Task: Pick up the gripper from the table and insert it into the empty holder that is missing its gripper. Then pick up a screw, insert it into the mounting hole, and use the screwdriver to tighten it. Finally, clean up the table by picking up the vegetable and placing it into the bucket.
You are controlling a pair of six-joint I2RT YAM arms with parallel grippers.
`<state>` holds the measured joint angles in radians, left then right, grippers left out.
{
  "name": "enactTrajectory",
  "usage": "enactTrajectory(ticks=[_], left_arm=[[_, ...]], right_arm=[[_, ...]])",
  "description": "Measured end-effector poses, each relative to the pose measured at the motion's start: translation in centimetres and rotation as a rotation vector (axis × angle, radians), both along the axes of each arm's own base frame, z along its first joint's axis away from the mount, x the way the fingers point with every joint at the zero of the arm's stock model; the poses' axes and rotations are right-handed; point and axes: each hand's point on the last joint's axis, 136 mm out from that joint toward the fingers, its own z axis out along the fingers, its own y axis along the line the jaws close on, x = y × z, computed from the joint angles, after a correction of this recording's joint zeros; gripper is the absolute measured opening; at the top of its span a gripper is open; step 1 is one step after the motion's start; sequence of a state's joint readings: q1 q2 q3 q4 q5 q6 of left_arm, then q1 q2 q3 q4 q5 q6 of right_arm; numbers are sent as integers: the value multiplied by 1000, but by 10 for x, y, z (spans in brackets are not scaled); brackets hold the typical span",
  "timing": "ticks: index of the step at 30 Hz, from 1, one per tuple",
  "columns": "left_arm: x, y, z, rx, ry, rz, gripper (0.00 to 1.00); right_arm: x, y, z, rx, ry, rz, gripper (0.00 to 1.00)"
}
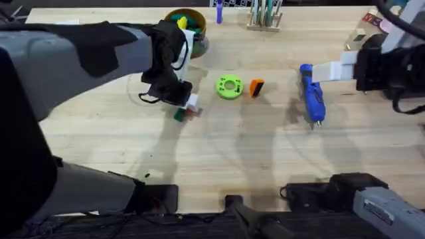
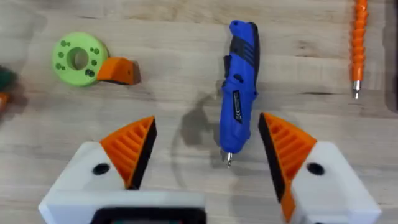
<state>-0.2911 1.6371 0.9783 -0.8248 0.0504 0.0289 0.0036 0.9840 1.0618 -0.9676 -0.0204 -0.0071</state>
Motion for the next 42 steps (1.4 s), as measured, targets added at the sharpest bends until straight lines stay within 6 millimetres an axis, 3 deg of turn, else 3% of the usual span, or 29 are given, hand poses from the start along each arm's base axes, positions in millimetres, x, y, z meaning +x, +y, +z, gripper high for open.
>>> enactTrajectory(ticks=[3, 4, 5, 18, 33, 42], left_arm=[[1, -3, 1, -12, -4, -6, 157], [1, -4, 1, -12, -7, -11, 41], [1, -4, 1, -12, -7, -10, 13], [4, -1, 9, -7, -36, 10, 8], [-14, 8, 122, -79, -323, 20, 8], [-27, 12, 169, -134, -496, 24, 8]], right_arm=[[-1, 0, 0, 0, 3, 0, 991], [-1, 0, 0, 0, 3, 0, 991], [-1, 0, 0, 0, 3, 0, 991], [-1, 0, 0, 0, 3, 0, 990], [-1, 0, -1, 0, 4, 0, 991], [-1, 0, -1, 0, 5, 0, 991]])
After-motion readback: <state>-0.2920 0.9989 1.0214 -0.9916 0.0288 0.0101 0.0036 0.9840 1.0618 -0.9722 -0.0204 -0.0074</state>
